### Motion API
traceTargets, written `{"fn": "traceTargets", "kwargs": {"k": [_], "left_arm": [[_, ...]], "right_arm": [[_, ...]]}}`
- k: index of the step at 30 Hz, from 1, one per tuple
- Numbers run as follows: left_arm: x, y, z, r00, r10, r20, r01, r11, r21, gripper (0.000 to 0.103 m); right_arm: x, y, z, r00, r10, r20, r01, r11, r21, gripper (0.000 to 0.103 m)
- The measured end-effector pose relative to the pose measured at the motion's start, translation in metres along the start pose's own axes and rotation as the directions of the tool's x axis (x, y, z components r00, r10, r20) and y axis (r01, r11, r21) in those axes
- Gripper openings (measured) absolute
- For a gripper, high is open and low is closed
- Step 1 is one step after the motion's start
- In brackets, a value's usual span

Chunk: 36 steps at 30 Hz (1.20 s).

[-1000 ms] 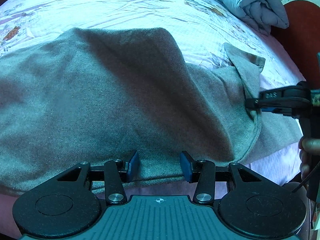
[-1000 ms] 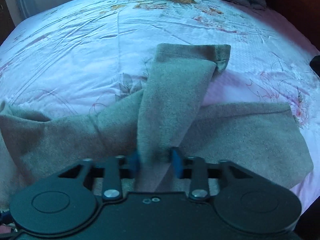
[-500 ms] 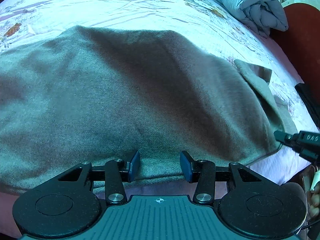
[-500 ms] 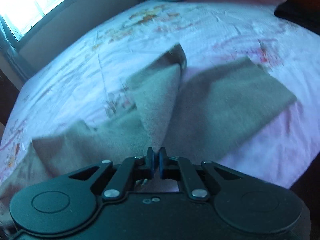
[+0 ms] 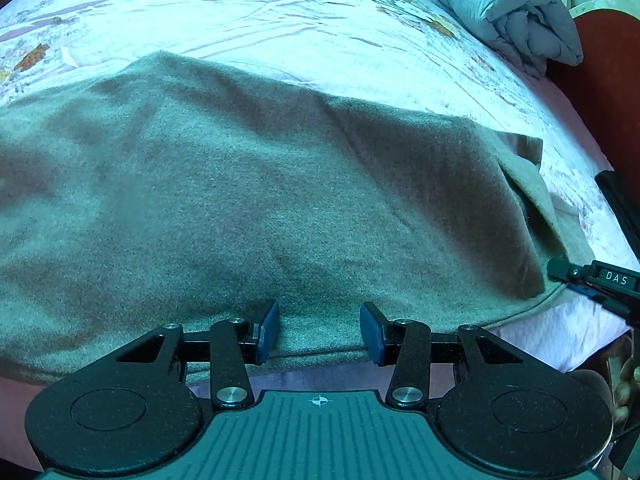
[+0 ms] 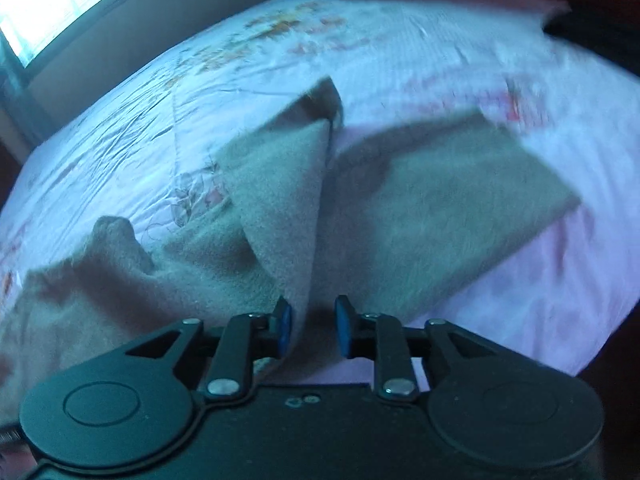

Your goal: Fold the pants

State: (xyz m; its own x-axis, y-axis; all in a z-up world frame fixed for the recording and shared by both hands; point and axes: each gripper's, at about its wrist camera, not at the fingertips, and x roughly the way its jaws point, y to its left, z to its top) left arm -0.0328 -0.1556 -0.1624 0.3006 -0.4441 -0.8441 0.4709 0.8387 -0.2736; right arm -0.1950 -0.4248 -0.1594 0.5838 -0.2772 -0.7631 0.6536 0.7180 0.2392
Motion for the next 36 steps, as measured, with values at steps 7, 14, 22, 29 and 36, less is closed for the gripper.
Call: {"fn": "traceTargets", "kwargs": {"k": [7, 14, 22, 29, 36], "left_arm": [[-0.001, 0.001, 0.000, 1.000, -0.007, -0.002, 0.007, 1.000, -0.003, 0.046], [0.000, 0.000, 0.000, 1.000, -0.008, -0.002, 0.008, 1.000, 0.003, 0.047], [0.001, 0.001, 0.000, 1.000, -0.011, -0.003, 0.011, 1.000, 0.000, 0.050], [0.003, 0.000, 0.001, 1.000, -0.011, -0.006, 0.011, 1.000, 0.006, 0.052], [0.004, -0.001, 0.002, 1.000, -0.011, -0.008, 0.011, 1.000, 0.015, 0.054]], "right_arm": [[0.001, 0.026, 0.006, 0.987, -0.136, 0.091, 0.153, 0.960, -0.233, 0.046], [0.012, 0.035, 0.018, 0.989, -0.107, 0.101, 0.133, 0.945, -0.299, 0.016], [0.032, 0.058, 0.040, 0.982, -0.118, 0.145, 0.162, 0.924, -0.345, 0.019], [0.040, 0.042, 0.059, 0.998, -0.006, 0.064, 0.020, 0.978, -0.210, 0.001], [-0.003, -0.026, 0.058, 0.987, 0.040, 0.156, -0.062, 0.988, 0.142, 0.000]]}}
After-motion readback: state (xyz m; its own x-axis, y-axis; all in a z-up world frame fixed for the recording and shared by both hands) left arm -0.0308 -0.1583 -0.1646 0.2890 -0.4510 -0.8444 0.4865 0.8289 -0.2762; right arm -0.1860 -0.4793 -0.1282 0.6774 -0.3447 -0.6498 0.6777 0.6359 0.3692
